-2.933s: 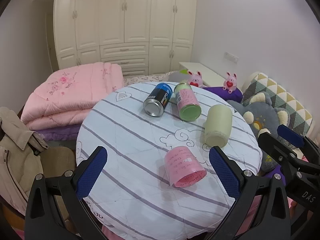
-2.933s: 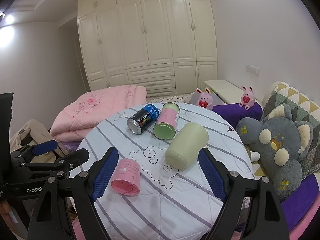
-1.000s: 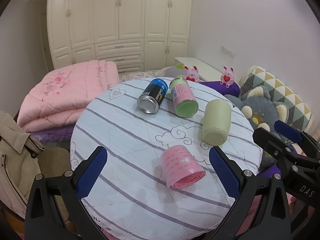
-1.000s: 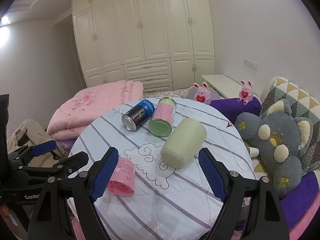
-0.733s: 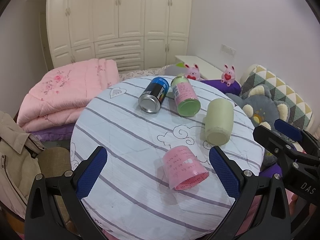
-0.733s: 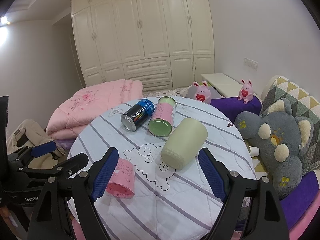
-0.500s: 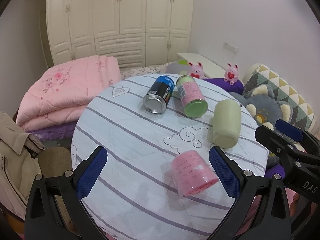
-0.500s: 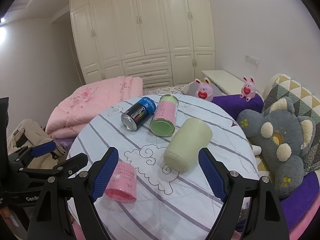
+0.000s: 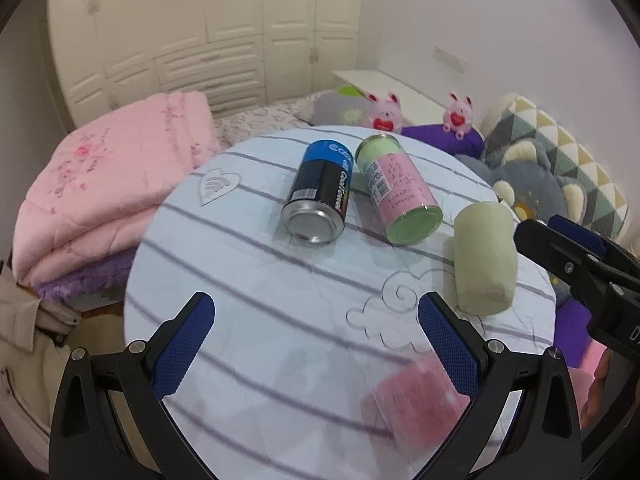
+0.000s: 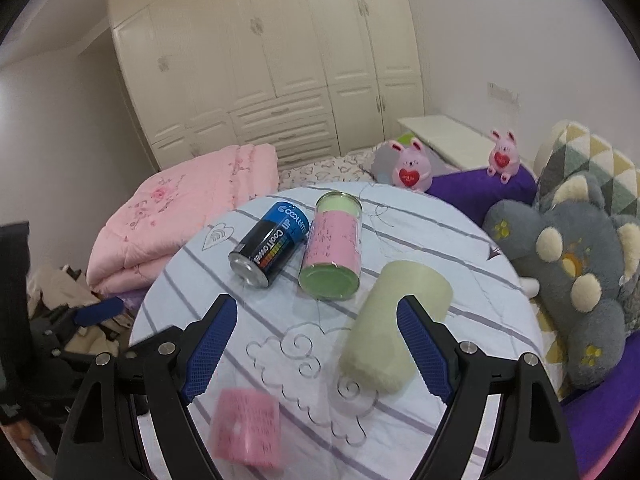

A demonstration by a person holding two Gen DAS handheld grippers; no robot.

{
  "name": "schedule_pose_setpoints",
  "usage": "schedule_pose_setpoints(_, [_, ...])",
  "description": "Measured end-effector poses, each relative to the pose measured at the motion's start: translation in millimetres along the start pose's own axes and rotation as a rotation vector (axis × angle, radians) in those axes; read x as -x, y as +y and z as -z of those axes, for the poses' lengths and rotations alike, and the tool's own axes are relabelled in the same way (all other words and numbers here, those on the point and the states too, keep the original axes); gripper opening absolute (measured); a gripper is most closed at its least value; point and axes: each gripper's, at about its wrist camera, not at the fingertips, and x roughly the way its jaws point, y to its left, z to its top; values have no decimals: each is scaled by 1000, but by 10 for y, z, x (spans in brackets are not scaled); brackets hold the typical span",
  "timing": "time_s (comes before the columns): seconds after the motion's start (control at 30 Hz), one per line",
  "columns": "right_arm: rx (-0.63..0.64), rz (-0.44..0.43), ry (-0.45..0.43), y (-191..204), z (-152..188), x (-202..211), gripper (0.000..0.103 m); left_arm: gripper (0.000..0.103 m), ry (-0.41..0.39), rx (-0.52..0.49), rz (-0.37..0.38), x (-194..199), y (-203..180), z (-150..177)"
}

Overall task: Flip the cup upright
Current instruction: 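Move the left tool to the lying blue CoolTowel can and grasp it, then lift the blue can with the left tool while the right tool approaches it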

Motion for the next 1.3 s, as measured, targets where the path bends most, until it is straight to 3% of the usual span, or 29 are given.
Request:
schedule_pose_setpoints(0.37, [-37, -1, 61, -68, -342, -603, 84, 103, 145, -64, -13, -882, 57, -532])
schedule_pose_setpoints(0.67, [-64, -27, 77, -174, -434, -836, 84, 103, 236, -73, 20, -1420, 73, -699])
schedule_pose_setpoints(0.77, [-63, -33, 91, -182, -430, -894, 84, 102, 232, -46, 44, -1472, 76, -717])
schedule_pose_setpoints(0.83, [-62, -33, 98, -193, -429, -916, 84, 91, 224, -29, 62, -1485, 88, -726])
schedule_pose_setpoints(0.87, [-64, -32, 99, -195, -427, -923, 84, 77, 226, -23, 67, -1494, 103, -728])
schedule_pose_setpoints(0.9, [-67, -32, 99, -206, -428, -923, 84, 71, 231, -17, 81, -1500, 115, -727])
schedule_pose_setpoints(1.3, [-64, -30, 108, -133, -417, -850, 84, 71, 252, -17, 78, -1243, 215, -478])
